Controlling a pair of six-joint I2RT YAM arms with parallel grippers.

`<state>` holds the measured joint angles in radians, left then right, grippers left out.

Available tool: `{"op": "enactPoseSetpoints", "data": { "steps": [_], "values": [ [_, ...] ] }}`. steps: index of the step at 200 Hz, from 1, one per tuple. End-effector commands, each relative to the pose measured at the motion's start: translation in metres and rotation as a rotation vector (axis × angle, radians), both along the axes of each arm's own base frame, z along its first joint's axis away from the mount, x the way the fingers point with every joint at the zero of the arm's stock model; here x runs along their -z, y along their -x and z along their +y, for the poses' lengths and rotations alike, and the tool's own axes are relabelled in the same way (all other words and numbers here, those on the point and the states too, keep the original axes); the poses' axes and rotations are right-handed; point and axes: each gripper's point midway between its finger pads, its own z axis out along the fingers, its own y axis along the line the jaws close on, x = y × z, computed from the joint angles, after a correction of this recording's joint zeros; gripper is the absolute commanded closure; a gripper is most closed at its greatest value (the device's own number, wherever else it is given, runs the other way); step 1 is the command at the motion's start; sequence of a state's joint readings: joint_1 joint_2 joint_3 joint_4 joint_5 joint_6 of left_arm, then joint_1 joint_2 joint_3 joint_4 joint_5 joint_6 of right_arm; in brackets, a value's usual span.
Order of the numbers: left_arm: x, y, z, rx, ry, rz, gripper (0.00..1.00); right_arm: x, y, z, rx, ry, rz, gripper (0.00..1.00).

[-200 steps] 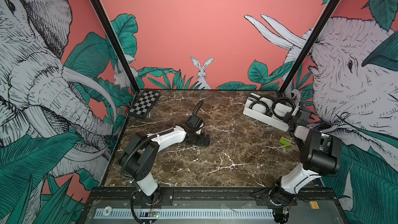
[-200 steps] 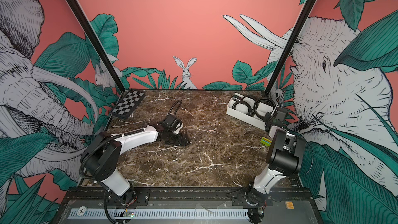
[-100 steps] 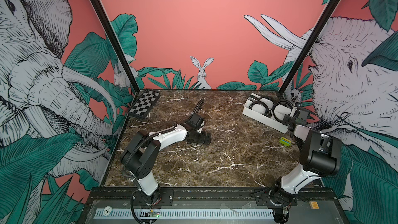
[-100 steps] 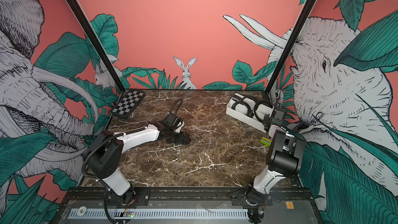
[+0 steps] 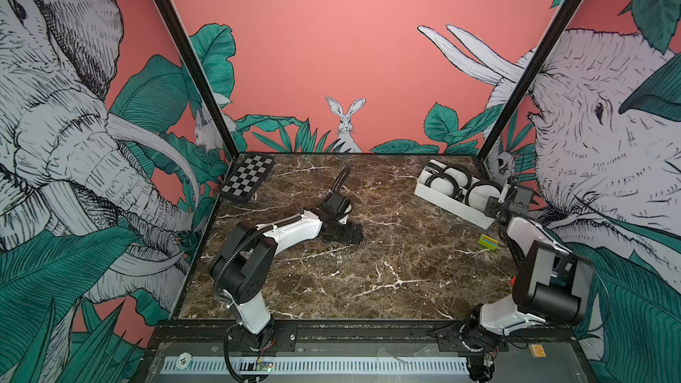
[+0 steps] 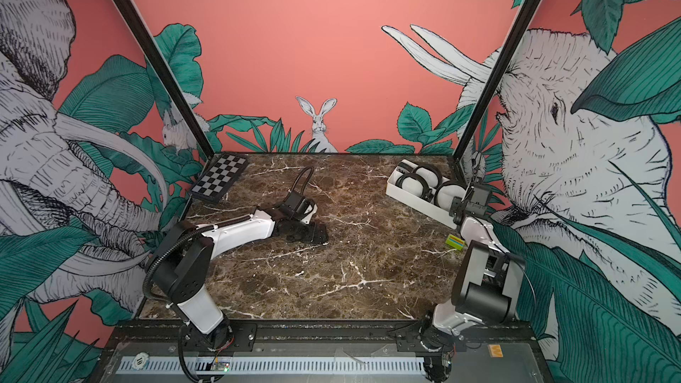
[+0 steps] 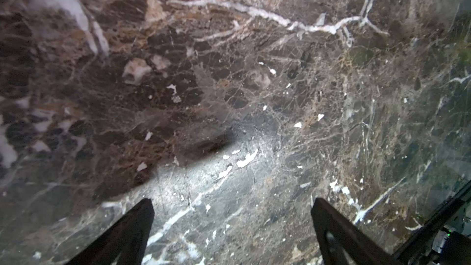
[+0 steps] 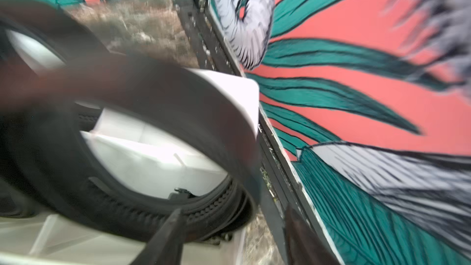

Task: Place the belts into the storage roll
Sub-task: Place the belt in the container, then reset both arms

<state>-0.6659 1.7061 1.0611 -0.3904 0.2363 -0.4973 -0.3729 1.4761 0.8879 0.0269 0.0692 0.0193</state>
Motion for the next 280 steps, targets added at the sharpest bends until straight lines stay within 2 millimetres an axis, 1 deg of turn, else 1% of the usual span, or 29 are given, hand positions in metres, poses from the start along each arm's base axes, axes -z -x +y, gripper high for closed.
{"op": "enactPoseSetpoints", "data": {
  "steps": [1,18,27,37,47,50,67,86,99,108,113,118,132,141,155,171,178,188,190,208,223,243,257,280],
  "values": [
    [-0.006,-0.006,-0.004,-0.001,0.019,-0.012,0.01,-0.020,0.009,0.007,0.032,-0.053,-0.023,0.29],
    [-0.006,-0.006,-0.003,-0.004,0.018,-0.015,0.01,-0.024,0.017,0.017,0.031,-0.123,0.014,0.23],
    [-0.006,-0.007,-0.002,-0.011,0.010,-0.023,0.01,-0.023,0.022,0.026,0.022,-0.164,0.039,0.20],
    [-0.009,-0.010,0.002,-0.016,-0.005,-0.040,0.01,-0.024,0.025,0.043,-0.021,-0.186,0.062,0.15],
    [-0.013,-0.013,0.008,-0.028,-0.018,-0.059,0.01,-0.024,0.029,0.062,-0.081,-0.185,0.084,0.14],
    [-0.014,-0.013,0.010,-0.031,-0.022,-0.063,0.01,-0.027,0.030,0.069,-0.100,-0.179,0.080,0.13],
    [-0.025,-0.017,0.025,-0.052,-0.046,-0.107,0.01,-0.035,0.039,0.095,-0.170,-0.169,0.058,0.12],
    [-0.047,-0.024,0.049,-0.083,-0.080,-0.212,0.01,-0.044,0.044,0.122,-0.261,-0.166,0.001,0.10],
    [-0.067,-0.027,0.068,-0.103,-0.121,-0.303,0.01,-0.046,0.045,0.143,-0.340,-0.156,-0.002,0.09],
    [-0.080,-0.029,0.082,-0.113,-0.164,-0.369,0.01,-0.045,0.044,0.161,-0.408,-0.152,-0.002,0.04],
    [-0.087,-0.031,0.092,-0.127,-0.200,-0.399,0.01,-0.045,0.044,0.168,-0.434,-0.147,-0.004,0.02],
    [-0.092,-0.032,0.103,-0.142,-0.243,-0.427,0.01,-0.045,0.043,0.176,-0.466,-0.138,-0.011,0.02],
    [-0.098,-0.037,0.135,-0.187,-0.356,-0.482,0.01,-0.041,0.040,0.192,-0.516,-0.128,-0.028,0.02],
    [-0.098,-0.039,0.156,-0.226,-0.414,-0.498,0.01,-0.035,0.039,0.197,-0.538,-0.109,-0.026,0.02],
    [-0.096,-0.042,0.185,-0.289,-0.458,-0.514,0.01,-0.026,0.036,0.203,-0.572,-0.081,-0.028,0.02],
    [-0.097,-0.045,0.212,-0.343,-0.463,-0.581,0.01,-0.011,0.032,0.205,-0.594,-0.042,-0.026,0.02],
    [-0.100,-0.048,0.221,-0.363,-0.459,-0.636,0.01,-0.005,0.030,0.204,-0.597,-0.029,-0.024,0.02],
    [-0.098,-0.050,0.233,-0.376,-0.463,-0.712,0.01,0.001,0.028,0.202,-0.597,-0.006,-0.031,0.02],
    [-0.100,-0.051,0.234,-0.379,-0.460,-0.730,0.01,0.002,0.027,0.202,-0.596,-0.002,-0.035,0.02],
    [-0.091,-0.055,0.256,-0.427,-0.454,-0.778,0.01,0.009,0.022,0.200,-0.606,0.046,-0.079,0.02],
    [-0.084,-0.061,0.268,-0.466,-0.425,-0.802,0.01,0.017,0.015,0.196,-0.588,0.063,-0.090,0.02],
    [-0.086,-0.073,0.275,-0.486,-0.416,-0.892,0.01,0.023,0.007,0.203,-0.619,0.051,-0.126,0.02],
    [-0.087,-0.084,0.275,-0.474,-0.417,-0.934,0.01,0.026,0.003,0.202,-0.610,0.066,-0.165,0.02],
    [-0.078,-0.098,0.271,-0.453,-0.403,-0.960,0.01,0.032,-0.003,0.204,-0.617,0.074,-0.195,0.02]
  ]
}}
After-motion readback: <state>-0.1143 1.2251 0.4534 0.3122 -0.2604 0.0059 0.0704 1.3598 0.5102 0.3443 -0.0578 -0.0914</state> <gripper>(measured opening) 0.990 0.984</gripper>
